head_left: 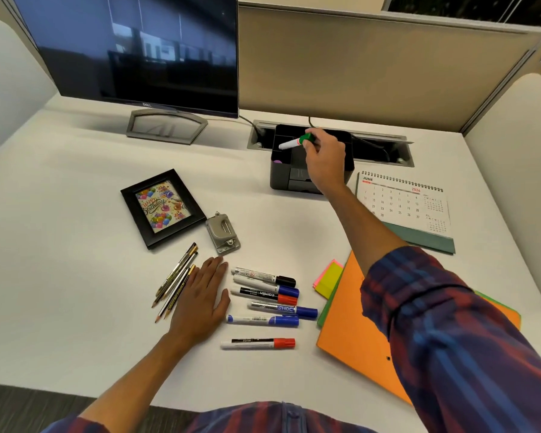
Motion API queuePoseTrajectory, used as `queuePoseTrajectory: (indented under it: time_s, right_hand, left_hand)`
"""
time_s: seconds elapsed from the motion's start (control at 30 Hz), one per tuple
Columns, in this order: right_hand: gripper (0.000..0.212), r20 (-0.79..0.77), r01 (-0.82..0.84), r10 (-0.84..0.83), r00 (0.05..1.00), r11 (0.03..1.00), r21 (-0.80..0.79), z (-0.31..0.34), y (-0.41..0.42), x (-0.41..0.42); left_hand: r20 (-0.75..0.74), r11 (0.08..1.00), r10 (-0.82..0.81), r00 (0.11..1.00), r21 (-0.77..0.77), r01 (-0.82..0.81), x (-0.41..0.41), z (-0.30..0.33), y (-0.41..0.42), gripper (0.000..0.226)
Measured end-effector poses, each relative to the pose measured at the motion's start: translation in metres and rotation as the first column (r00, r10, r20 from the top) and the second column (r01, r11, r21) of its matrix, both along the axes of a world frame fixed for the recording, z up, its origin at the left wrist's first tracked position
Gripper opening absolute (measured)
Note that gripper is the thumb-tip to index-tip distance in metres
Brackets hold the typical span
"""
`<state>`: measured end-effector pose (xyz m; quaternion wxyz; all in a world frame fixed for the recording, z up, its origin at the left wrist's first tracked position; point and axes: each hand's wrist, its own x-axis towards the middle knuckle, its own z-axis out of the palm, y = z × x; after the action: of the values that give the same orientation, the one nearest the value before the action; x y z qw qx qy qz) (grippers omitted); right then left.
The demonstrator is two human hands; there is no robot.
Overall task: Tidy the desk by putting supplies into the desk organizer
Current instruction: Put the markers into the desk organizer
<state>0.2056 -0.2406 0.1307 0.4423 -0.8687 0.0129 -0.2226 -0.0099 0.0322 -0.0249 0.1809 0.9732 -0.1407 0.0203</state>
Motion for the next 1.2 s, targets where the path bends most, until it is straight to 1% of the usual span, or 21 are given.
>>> queuePoseTrajectory:
  time_s: [0.13,0.23,0.37,0.57,0.7,0.8,0.87,0.93,1.07,1.2]
  right_hand:
    - [0.031,-0.09,-0.007,0.0,0.996,0.997,-0.074,-0.005,0.005,0.014]
    - [0.033,-0.127,-0.012,0.003,0.992,0.997,-0.07,-0.007,0.007,0.023]
    - [0.034,-0.162,-0.056,0.047,0.986,0.997,-0.051,-0.013,0.006,0.025]
    - [0.03,-0.164,-0.1,0.092,0.982,0.994,-0.039,-0.031,0.002,-0.006]
    - [0.025,-0.182,-0.153,0.135,0.974,0.984,-0.092,-0.055,0.004,-0.045]
    - [0.021,-0.299,-0.267,0.212,0.93,0.951,-0.156,-0.075,0.007,-0.076]
    - [0.019,-0.396,-0.367,0.273,0.877,0.911,-0.186,-0.087,0.007,-0.096]
    - [0.019,-0.47,-0.445,0.322,0.822,0.878,-0.177,-0.094,0.007,-0.115]
    - [0.02,-0.534,-0.534,0.381,0.755,0.829,-0.165,-0.099,0.009,-0.142]
    - [0.025,-0.579,-0.617,0.412,0.704,0.758,-0.212,-0.101,0.008,-0.16]
  left_hand:
    - [-0.012,1.0,0.004,1.0,0.007,-0.004,-0.001,0.0,0.0,0.06]
    - [-0.012,1.0,0.008,1.0,0.006,-0.008,-0.001,0.001,0.0,0.06]
    - [-0.01,1.0,0.006,1.0,0.008,-0.006,-0.001,0.003,-0.001,0.061]
    - [-0.007,1.0,0.003,1.0,0.018,-0.003,-0.001,0.004,-0.001,0.061]
    - [-0.013,1.0,0.003,1.0,0.018,-0.002,-0.002,0.003,-0.001,0.061]
    - [-0.019,1.0,0.008,1.0,0.011,-0.007,0.001,0.003,0.0,0.061]
    - [-0.022,1.0,0.005,1.0,0.016,-0.004,0.0,0.003,0.0,0.061]
    - [-0.023,1.0,0.002,1.0,0.018,-0.001,0.0,0.004,0.0,0.062]
    - [-0.026,0.999,0.003,1.0,0.033,-0.002,-0.001,0.005,-0.001,0.062]
    - [-0.034,0.998,0.001,0.999,0.062,0.001,0.0,0.004,-0.001,0.064]
